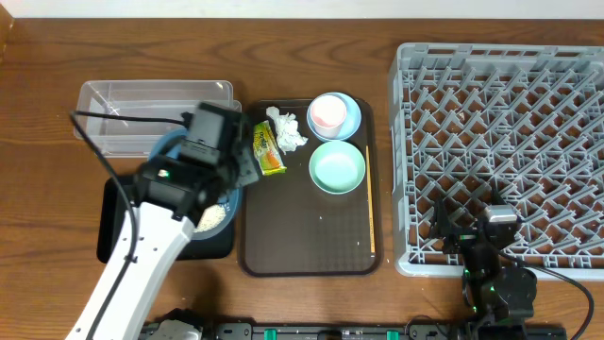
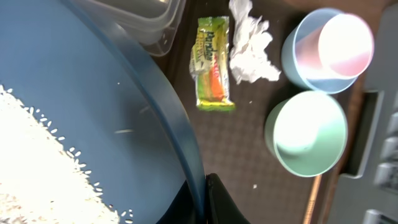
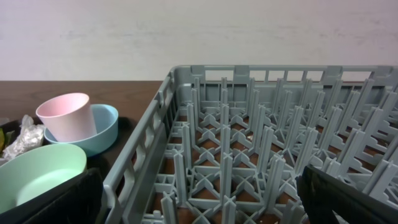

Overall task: Sort waste into correct bins and load items into the dishwasher rack
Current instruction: 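Lift the blue plate and carry it left over the black tray, then tilt the blue plate to pour rice onto the black tray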

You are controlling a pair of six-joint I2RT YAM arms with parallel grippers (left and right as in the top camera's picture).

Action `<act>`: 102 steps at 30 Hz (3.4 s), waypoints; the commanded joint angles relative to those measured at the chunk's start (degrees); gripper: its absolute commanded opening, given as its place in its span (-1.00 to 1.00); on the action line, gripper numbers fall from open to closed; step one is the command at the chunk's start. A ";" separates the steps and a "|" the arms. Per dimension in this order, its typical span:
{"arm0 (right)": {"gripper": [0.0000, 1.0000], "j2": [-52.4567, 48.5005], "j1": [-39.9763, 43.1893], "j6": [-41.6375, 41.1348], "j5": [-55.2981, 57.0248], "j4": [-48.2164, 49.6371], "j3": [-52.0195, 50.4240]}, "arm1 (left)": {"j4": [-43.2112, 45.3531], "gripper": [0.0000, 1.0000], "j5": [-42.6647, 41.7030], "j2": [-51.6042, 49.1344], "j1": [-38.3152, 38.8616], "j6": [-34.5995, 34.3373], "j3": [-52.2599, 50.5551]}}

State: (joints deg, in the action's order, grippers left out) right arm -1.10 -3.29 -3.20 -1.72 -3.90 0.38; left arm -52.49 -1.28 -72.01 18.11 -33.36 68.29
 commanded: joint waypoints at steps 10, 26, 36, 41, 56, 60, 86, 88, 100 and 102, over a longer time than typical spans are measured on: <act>0.98 -0.02 0.33 0.52 -0.20 -0.22 -0.07 | 1.73 -0.88 -21.94 0.07 -16.00 7.52 1.18; 0.99 -0.02 0.33 0.52 -0.20 -0.22 -0.07 | -0.92 -0.88 -46.84 -3.23 -33.51 17.77 0.15; 0.98 -0.02 0.33 0.50 -0.20 -0.22 -0.07 | -1.44 -0.88 -56.30 -4.55 -40.00 20.28 -3.85; 0.98 -0.02 0.33 0.52 -0.20 -0.22 -0.07 | -1.40 -0.88 -67.38 -4.59 -44.30 24.00 -7.15; 0.98 -0.02 0.33 0.52 -0.20 -0.20 -0.07 | -2.73 -0.88 -79.36 -5.42 -52.50 28.24 -8.20; 0.99 -0.02 0.33 0.52 -0.20 -0.20 -0.07 | -3.17 -0.88 -80.15 -5.46 -52.96 28.22 -8.20; 0.99 -0.02 0.33 0.52 -0.20 -0.20 -0.07 | -4.68 -0.88 -84.85 -5.51 -60.63 28.50 -8.20; 0.99 -0.02 0.33 0.52 -0.20 -0.20 -0.07 | -7.96 -0.88 -84.83 -5.11 -60.41 32.96 -8.20; 0.99 -0.02 0.33 0.52 -0.20 -0.20 -0.07 | -23.87 -0.88 -80.85 -2.36 -59.67 50.66 -8.11; 0.98 -0.02 0.33 0.52 -0.20 -0.22 -0.07 | -24.61 -0.88 -80.11 -1.11 -58.95 54.12 -8.11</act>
State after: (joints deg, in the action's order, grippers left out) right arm -1.10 -3.29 -3.20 -1.72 -3.90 0.38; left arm -76.40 -78.91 -75.79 -41.63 10.55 59.64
